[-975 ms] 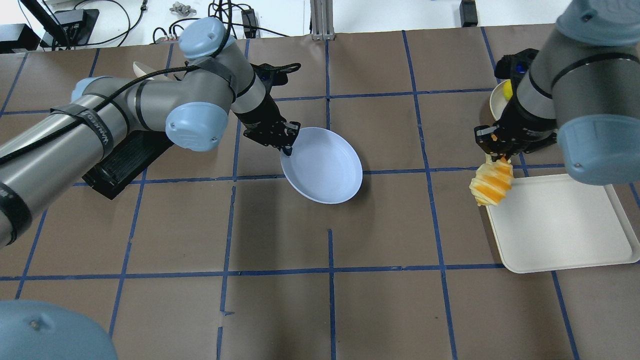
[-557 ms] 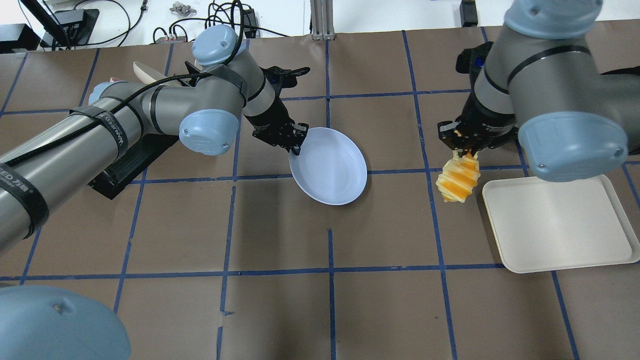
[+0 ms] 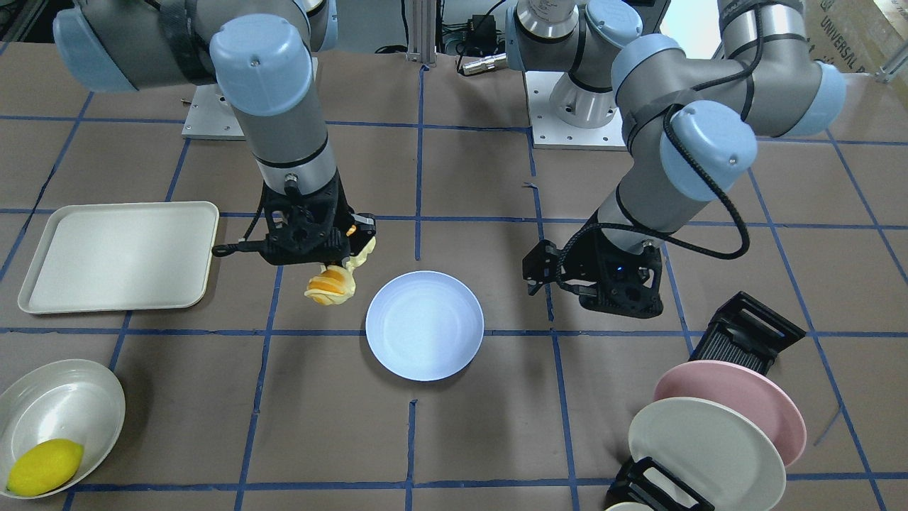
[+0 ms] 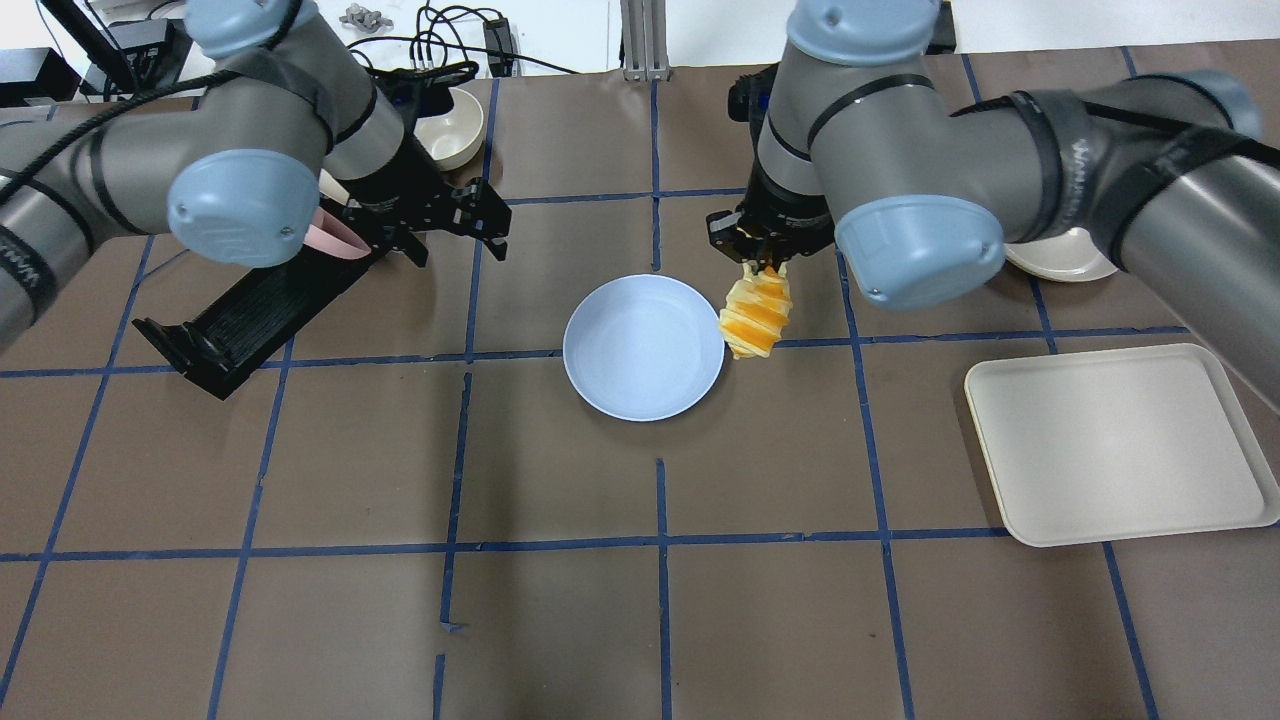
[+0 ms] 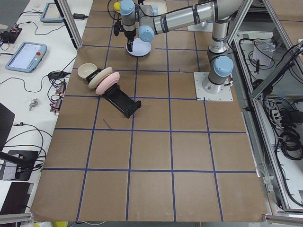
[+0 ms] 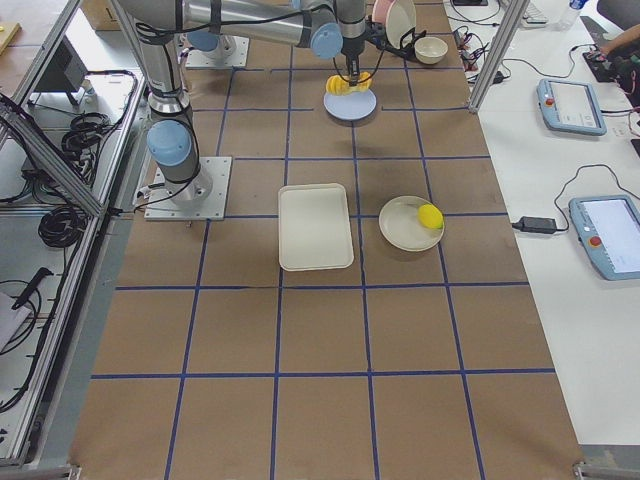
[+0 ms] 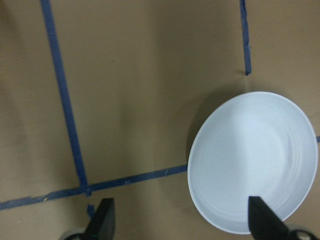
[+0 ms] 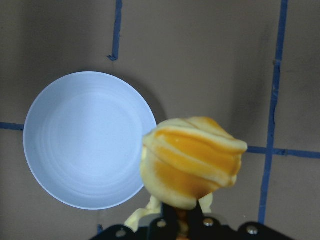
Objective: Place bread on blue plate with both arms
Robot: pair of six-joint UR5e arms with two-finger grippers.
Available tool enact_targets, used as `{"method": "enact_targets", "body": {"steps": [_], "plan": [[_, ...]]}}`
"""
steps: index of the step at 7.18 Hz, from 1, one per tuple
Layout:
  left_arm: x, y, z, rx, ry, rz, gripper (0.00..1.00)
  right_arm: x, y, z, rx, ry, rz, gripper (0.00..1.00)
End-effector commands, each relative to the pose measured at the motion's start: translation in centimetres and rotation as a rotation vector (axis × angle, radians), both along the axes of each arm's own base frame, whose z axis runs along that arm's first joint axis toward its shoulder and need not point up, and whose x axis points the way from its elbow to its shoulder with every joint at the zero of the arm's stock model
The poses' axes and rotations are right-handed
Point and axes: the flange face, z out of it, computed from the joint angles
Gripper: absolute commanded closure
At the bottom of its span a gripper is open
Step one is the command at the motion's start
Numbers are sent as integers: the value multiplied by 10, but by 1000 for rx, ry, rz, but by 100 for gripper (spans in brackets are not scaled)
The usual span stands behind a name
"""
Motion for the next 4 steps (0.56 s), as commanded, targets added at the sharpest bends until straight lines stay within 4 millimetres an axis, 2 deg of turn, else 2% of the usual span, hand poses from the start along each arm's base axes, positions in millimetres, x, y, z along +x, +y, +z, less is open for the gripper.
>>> {"method": "enact_targets", "body": {"steps": [1, 2, 3, 4], "plan": [[23, 40, 69, 3, -159, 16, 1, 78, -29, -61, 30, 1, 105, 98], [20, 48, 92, 41, -167, 16, 1, 109, -34, -89, 51, 10, 149, 98], [20, 45, 118, 39, -164, 20, 1, 121, -32, -109, 82, 23, 177, 98], [16, 44, 141, 14, -152, 19, 0, 122, -30, -122, 112, 28, 186, 98]]}}
